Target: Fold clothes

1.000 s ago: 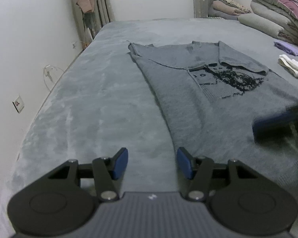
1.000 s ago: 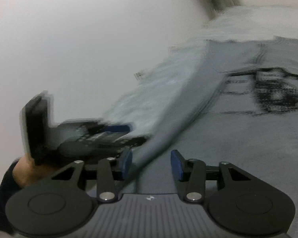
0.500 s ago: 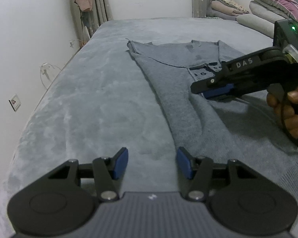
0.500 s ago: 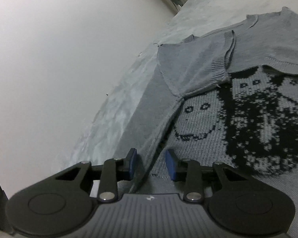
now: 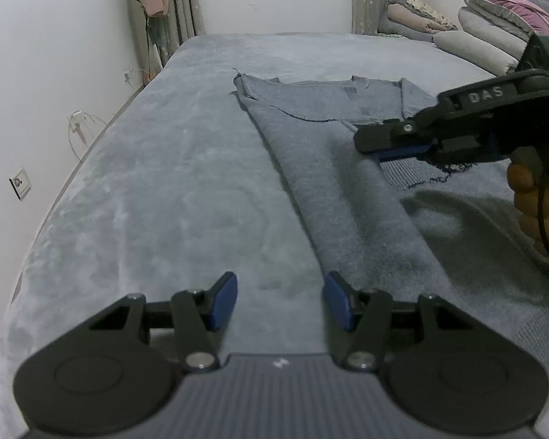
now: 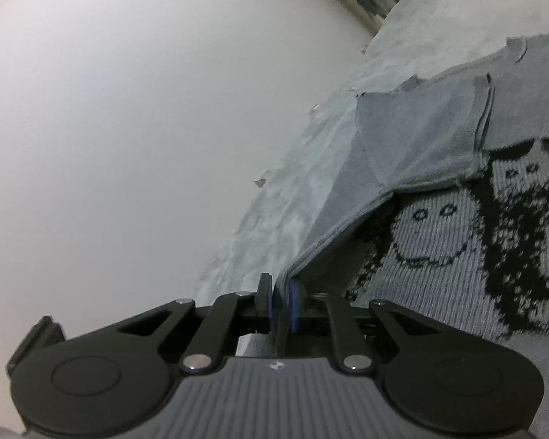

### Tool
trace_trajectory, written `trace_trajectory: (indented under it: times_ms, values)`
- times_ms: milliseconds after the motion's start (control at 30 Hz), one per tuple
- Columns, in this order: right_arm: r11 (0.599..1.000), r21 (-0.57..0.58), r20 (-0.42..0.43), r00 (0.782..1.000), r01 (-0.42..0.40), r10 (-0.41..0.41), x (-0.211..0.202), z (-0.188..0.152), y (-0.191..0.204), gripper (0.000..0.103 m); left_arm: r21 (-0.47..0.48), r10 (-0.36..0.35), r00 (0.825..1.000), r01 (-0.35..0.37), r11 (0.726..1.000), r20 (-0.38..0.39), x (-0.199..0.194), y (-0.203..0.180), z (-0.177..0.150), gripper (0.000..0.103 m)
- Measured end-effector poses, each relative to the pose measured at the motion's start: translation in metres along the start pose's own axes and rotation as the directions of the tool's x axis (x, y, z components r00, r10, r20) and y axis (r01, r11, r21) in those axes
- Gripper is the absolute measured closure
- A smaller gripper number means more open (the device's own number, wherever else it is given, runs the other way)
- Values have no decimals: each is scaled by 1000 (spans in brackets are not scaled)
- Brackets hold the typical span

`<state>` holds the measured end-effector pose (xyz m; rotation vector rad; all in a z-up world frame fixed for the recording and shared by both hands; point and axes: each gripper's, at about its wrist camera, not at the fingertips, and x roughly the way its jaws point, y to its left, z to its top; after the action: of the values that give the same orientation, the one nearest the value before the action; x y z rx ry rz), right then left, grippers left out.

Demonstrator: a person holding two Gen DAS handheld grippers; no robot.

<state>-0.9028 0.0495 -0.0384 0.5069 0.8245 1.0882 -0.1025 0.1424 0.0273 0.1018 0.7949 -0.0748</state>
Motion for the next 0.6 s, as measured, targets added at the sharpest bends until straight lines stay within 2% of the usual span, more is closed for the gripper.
trace_trajectory:
  times_ms: [100,200,300,533,600]
  values:
    - [1000,27,5,1000,-15,15,4,3,-8,90,-7,-2,1000,2,1000,1,-1,1,2,56]
    - [999,39,-35,999,-10,11,8,-1,-7,89,-13,-8,1000,8,1000,1,0,3,3,56]
    - [1000,22,-59,998,-4,5,24,-2,-9,89,-3,-1,1000,1,1000,1,0,1,3,56]
    - [998,6,-95,994,-57,57,27,-7,-4,89,-4,-6,1000,6,1000,1,-1,4,3,56]
    - [999,6,-98,994,-44,44,29,-7,-4,89,-4,-7,1000,7,1000,1,-2,4,3,56]
